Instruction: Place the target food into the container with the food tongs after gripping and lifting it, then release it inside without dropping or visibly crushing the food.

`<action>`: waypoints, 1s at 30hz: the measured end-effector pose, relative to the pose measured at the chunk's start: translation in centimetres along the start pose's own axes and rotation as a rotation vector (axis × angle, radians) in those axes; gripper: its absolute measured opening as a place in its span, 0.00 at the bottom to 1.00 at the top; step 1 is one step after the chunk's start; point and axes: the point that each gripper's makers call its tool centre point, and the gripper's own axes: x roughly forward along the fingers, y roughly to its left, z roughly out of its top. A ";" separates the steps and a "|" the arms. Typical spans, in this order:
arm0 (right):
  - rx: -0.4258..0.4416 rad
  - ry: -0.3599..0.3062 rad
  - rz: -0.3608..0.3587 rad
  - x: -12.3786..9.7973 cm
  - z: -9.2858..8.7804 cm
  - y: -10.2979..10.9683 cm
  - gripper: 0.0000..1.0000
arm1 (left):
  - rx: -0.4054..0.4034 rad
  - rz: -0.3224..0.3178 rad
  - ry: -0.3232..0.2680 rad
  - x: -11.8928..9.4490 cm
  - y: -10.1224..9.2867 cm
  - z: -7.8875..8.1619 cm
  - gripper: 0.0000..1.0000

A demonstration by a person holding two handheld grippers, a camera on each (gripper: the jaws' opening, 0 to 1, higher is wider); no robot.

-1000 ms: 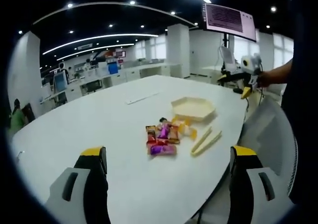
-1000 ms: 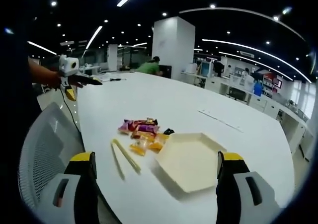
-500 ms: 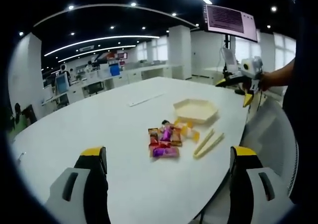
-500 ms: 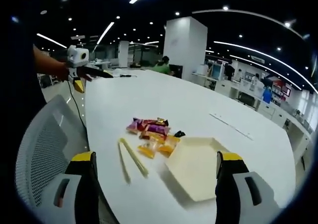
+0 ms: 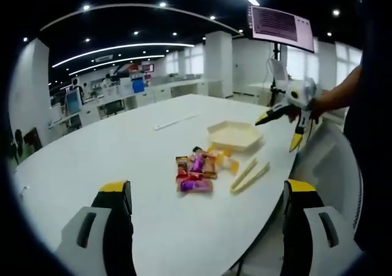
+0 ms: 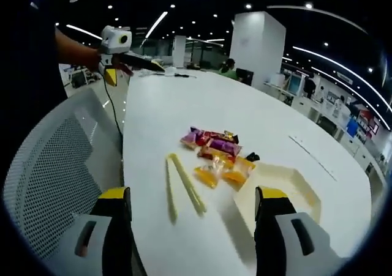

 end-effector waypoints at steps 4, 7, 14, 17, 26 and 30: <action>0.001 0.031 0.045 1.5 -1.3 0.5 0.72 | -0.004 0.002 -0.006 0.0 0.1 0.1 0.99; 0.002 0.049 0.079 2.4 -2.1 1.2 0.65 | -0.014 -0.002 -0.004 0.1 0.0 -0.1 0.99; -0.004 0.087 0.123 4.2 -3.7 1.8 0.55 | -0.020 -0.003 0.008 -0.2 0.0 -0.6 0.99; -0.013 0.094 0.137 4.9 -4.2 1.7 0.52 | -0.023 0.001 0.013 -0.4 0.1 -0.9 0.99; -0.018 0.124 0.157 6.0 -4.5 1.1 0.41 | -0.040 0.003 0.029 -1.1 0.4 -1.3 0.99; -0.014 0.141 0.163 6.3 -4.7 1.2 0.37 | -0.032 -0.025 0.031 -0.9 0.1 -1.1 0.99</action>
